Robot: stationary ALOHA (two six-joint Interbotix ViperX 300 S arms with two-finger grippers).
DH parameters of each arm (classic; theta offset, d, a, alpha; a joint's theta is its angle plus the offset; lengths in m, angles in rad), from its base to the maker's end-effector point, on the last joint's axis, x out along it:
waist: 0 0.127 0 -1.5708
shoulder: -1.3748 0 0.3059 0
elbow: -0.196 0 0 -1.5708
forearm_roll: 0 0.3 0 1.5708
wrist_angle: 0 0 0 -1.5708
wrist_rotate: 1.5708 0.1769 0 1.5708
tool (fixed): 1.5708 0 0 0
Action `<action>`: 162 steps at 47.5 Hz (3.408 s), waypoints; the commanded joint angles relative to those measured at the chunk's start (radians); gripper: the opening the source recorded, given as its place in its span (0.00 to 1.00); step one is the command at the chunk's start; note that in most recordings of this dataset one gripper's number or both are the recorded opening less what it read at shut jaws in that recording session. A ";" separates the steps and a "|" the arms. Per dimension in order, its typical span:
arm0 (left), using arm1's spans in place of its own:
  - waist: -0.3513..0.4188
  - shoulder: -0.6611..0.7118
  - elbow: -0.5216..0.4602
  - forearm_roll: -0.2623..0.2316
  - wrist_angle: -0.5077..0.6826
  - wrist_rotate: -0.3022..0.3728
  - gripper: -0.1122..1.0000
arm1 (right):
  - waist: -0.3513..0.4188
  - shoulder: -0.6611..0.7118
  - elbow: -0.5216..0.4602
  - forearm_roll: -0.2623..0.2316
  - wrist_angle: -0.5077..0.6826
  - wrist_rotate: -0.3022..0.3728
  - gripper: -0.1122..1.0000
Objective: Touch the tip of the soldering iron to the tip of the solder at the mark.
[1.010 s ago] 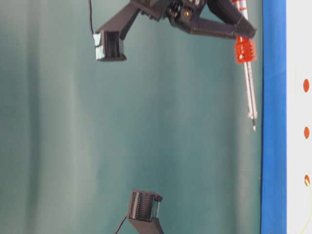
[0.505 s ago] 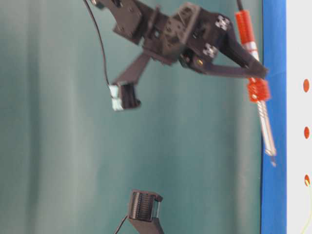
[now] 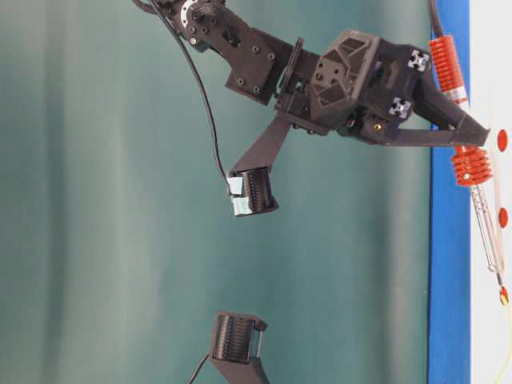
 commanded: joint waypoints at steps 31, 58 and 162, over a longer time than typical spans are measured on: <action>0.005 -0.008 -0.017 -0.002 -0.005 0.006 0.12 | 0.002 -0.009 -0.025 -0.008 -0.008 -0.002 0.16; 0.005 -0.008 -0.017 -0.002 -0.003 0.000 0.12 | 0.008 -0.009 -0.025 -0.006 -0.008 -0.002 0.16; -0.014 -0.291 0.046 -0.002 0.160 0.008 0.12 | 0.008 -0.078 -0.011 -0.031 0.012 0.005 0.16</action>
